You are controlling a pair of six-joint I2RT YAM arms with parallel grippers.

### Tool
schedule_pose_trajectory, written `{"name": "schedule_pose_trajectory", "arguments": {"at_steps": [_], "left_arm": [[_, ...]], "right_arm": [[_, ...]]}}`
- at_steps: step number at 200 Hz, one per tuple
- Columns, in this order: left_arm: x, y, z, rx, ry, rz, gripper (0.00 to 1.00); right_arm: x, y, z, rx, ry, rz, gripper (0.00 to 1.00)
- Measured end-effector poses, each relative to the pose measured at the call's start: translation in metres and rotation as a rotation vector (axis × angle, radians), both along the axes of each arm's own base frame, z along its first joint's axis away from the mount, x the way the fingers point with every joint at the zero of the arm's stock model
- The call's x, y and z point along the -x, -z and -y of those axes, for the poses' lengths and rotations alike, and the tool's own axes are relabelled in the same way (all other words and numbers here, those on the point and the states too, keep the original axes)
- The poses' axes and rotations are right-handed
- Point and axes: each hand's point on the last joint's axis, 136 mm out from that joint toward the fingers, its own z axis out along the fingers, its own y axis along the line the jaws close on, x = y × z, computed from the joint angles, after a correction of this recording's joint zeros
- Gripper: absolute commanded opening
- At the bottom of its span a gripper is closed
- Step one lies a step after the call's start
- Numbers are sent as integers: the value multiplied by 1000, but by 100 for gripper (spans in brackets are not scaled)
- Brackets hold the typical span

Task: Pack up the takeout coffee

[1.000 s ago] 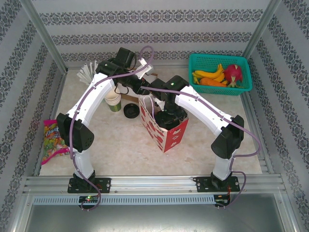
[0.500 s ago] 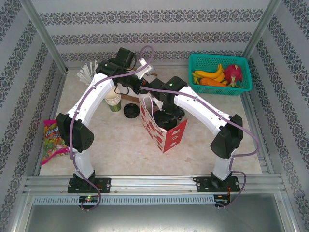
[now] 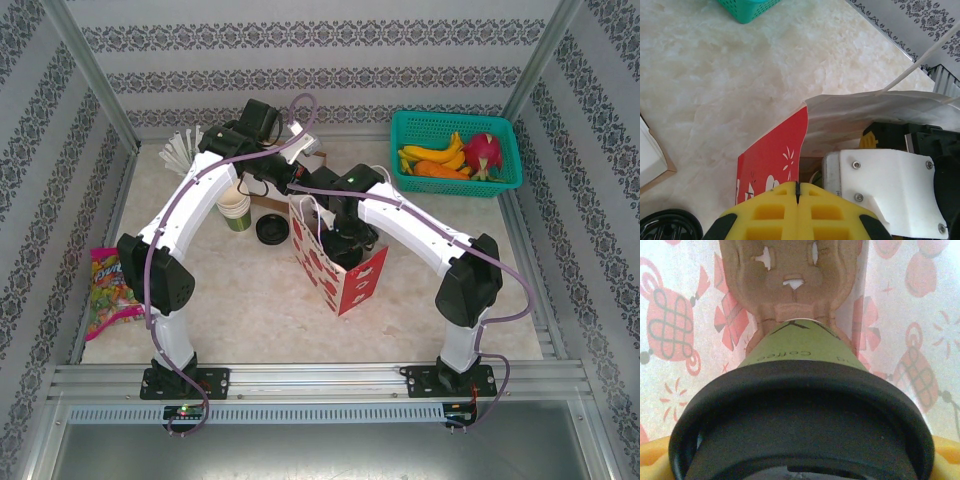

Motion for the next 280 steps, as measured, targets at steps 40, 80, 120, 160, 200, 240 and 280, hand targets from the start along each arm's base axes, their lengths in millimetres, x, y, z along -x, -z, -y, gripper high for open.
{"name": "schedule_pose_trajectory", "arguments": {"at_steps": [40,80,120,160,200,240,280], "left_arm": [[-1,0,0,-2,-4,1,0],[-2,1,-1,-10,-10,4,0],[-3,2,-3,-19,-17,8,0],[-3,2,-3,-18,-20,4,0],[-3,2,-3,-16,-27,-4,0],[-3,2,-3,-15,-29,-5,0],[-3,2,-3,-15,-29,-6,0]], "right_arm": [[-1,7,1,6,-6,3,62],[3,23,11,39,8,-33,61],[3,24,13,29,16,-28,61],[2,24,14,17,31,-40,61],[2,26,15,10,52,-50,61],[2,27,14,6,55,-45,61],[2,28,14,2,55,-40,60]]}}
